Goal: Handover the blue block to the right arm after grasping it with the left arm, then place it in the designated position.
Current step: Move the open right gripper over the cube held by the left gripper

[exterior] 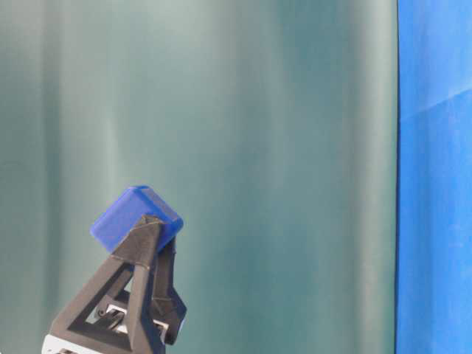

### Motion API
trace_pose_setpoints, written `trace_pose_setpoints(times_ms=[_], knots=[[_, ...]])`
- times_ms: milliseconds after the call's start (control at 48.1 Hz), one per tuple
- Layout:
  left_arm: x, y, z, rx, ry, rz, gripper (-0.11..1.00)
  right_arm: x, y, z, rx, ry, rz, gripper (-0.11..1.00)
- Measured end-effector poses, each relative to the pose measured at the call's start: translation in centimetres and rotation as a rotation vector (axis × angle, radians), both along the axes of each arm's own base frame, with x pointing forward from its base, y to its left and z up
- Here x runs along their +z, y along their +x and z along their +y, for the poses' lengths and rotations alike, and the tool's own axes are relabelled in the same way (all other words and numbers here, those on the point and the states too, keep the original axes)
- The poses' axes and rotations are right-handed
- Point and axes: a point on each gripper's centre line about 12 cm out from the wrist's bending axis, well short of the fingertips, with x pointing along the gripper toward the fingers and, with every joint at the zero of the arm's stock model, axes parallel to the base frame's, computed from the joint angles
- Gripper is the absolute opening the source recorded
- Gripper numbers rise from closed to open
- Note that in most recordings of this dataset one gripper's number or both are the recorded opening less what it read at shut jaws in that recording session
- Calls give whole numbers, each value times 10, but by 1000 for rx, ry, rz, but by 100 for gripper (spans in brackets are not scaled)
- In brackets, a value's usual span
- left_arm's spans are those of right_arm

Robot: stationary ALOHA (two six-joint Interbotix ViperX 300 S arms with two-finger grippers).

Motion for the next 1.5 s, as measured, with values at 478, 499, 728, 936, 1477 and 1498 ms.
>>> trace_pose_setpoints(times_ms=[478,499,728,936,1477,1498], knots=[[1,0,0,3,-15,-1,47,11,91,1,26,-105,87,94],[1,0,0,2,-15,-1,47,11,96,1,28,-112,91,94],[1,-1,0,3,-17,-3,47,10,131,3,54,-139,97,94],[1,-1,0,3,-17,-3,47,11,157,3,66,-174,98,94],[1,-2,1,5,-18,-1,47,13,182,0,60,-191,96,94],[1,-2,1,5,-18,-1,47,14,181,0,60,-189,95,94]])
